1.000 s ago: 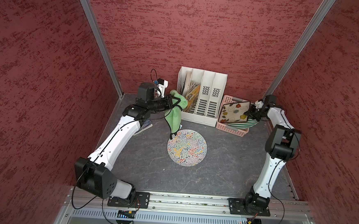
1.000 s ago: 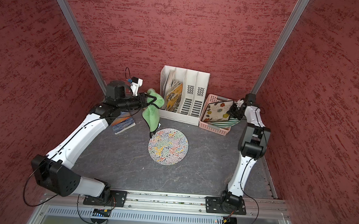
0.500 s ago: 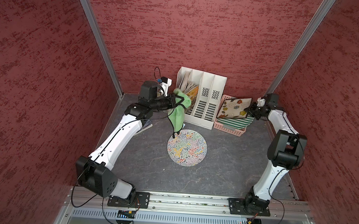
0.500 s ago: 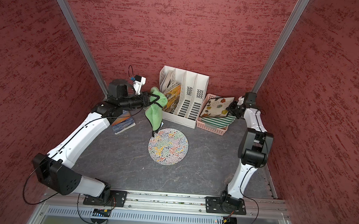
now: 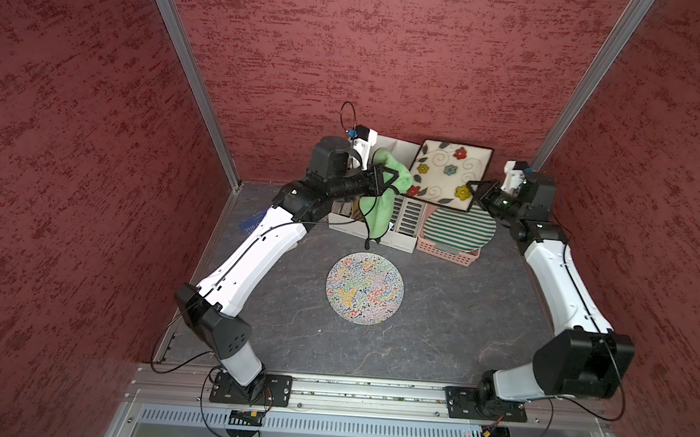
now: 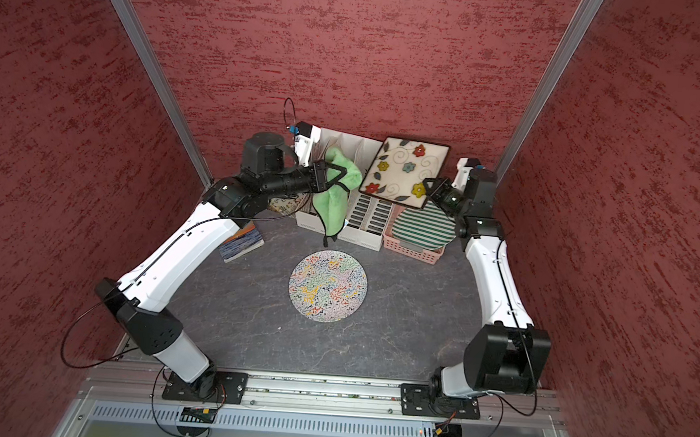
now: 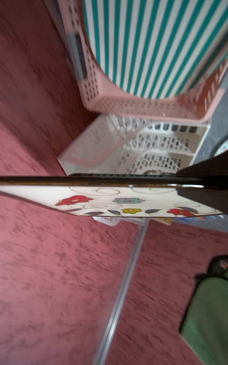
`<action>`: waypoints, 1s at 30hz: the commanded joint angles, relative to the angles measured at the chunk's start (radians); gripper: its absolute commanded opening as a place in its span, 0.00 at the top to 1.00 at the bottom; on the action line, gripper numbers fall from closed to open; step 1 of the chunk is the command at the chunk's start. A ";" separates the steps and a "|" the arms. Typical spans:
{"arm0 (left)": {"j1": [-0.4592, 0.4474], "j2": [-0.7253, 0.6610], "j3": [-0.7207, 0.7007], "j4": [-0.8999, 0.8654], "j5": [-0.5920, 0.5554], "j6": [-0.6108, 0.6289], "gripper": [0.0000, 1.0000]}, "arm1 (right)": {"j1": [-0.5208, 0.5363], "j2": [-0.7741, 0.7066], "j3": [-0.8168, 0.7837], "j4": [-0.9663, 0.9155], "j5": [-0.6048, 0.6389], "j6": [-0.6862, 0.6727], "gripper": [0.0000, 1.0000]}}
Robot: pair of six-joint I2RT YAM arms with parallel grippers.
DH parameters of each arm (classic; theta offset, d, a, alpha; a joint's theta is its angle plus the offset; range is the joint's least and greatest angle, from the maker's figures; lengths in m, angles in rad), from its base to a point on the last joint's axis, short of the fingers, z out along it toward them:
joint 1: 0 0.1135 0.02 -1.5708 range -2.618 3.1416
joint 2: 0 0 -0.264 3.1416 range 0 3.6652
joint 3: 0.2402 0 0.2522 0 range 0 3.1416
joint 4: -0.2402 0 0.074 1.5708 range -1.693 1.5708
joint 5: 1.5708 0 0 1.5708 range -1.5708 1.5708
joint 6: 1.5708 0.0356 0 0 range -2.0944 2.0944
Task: Wipe the wet plate dry
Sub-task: Wipe the plate with towel.
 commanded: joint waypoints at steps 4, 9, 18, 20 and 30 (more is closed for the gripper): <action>-0.033 0.183 0.174 -0.084 0.096 0.020 1.00 | 0.203 -0.016 0.039 0.336 -0.006 0.242 1.00; -0.047 0.250 0.200 -0.150 0.145 0.025 1.00 | 0.219 0.058 0.135 0.413 0.020 0.338 1.00; -0.030 0.151 0.034 -0.212 0.018 0.062 1.00 | 0.219 0.123 0.303 0.463 0.032 0.408 1.00; 0.006 0.112 -0.007 -0.244 -0.053 0.046 1.00 | 0.221 0.117 0.312 0.452 0.006 0.379 1.00; 0.251 0.095 0.095 -0.384 -0.091 0.075 1.00 | 0.357 0.034 0.209 0.280 -0.216 0.070 1.00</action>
